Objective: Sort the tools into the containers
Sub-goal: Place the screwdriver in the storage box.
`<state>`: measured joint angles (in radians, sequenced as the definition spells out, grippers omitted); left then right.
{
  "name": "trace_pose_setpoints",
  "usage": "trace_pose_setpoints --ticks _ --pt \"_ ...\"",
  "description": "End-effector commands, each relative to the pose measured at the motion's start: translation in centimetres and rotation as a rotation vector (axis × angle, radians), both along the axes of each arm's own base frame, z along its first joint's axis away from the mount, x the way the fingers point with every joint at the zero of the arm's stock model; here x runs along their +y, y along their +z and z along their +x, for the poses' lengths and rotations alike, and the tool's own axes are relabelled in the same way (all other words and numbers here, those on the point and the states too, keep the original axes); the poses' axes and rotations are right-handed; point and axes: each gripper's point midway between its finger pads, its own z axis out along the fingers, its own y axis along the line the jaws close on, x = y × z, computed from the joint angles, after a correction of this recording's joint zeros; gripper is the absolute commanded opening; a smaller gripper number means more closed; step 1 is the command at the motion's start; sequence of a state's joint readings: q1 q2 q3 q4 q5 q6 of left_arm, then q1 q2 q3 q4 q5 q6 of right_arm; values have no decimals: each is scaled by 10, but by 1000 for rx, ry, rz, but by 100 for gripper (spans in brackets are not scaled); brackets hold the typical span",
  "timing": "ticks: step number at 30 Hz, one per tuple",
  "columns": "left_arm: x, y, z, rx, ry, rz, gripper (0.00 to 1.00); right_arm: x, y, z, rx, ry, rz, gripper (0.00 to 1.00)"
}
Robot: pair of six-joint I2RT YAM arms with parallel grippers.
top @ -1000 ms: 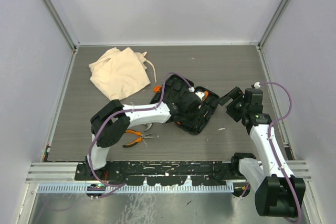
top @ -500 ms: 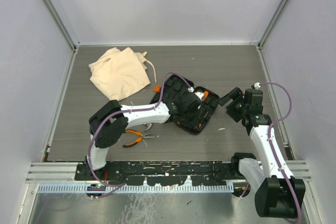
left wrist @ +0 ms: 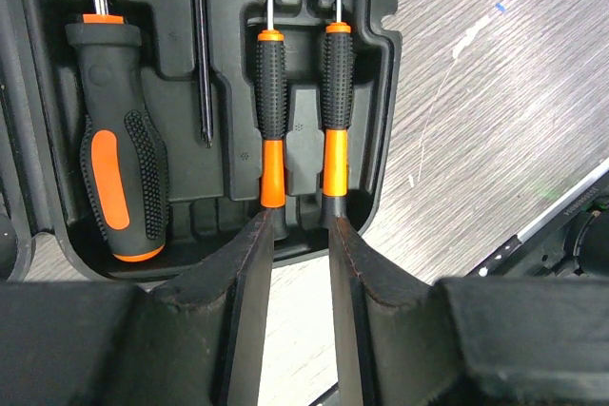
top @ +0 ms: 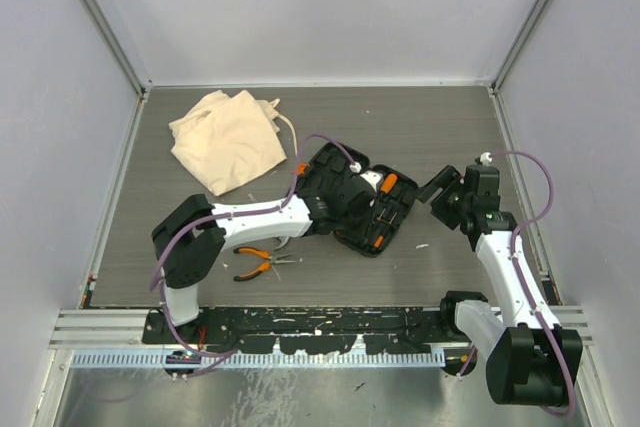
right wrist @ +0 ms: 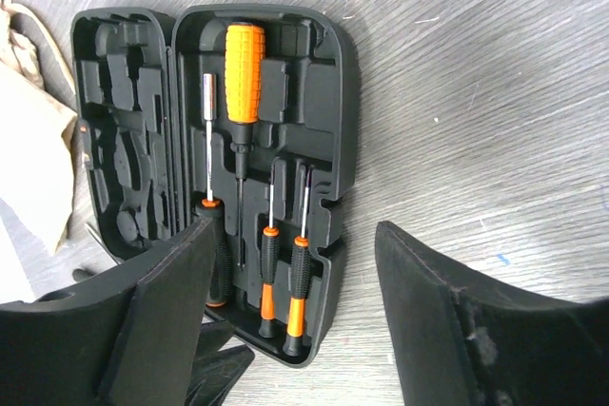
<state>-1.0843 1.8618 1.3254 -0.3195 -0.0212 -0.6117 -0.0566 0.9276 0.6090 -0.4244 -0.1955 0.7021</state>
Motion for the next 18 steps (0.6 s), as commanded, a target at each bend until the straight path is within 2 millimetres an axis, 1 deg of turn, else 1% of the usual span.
trace_pose_setpoints --ticks 1,3,4,5,7,12,18 --pt "-8 28 10 -66 -1 -76 30 -3 19 11 -47 12 -23 65" --pt "-8 29 10 -68 0 -81 30 3 17 11 -34 2 16 43" --pt "-7 28 10 -67 2 -83 30 9 15 10 -22 7 32 37" --pt "-7 28 10 -69 7 -86 30 14 12 9 -4 9 43 34" --pt "-6 28 10 -74 17 -94 30 23 6 6 34 4 40 31" --pt "-3 28 11 -78 40 -114 30 46 -5 -2 102 25 -1 31" --pt "0 24 9 -74 43 -110 30 64 -19 -6 168 69 -11 30"
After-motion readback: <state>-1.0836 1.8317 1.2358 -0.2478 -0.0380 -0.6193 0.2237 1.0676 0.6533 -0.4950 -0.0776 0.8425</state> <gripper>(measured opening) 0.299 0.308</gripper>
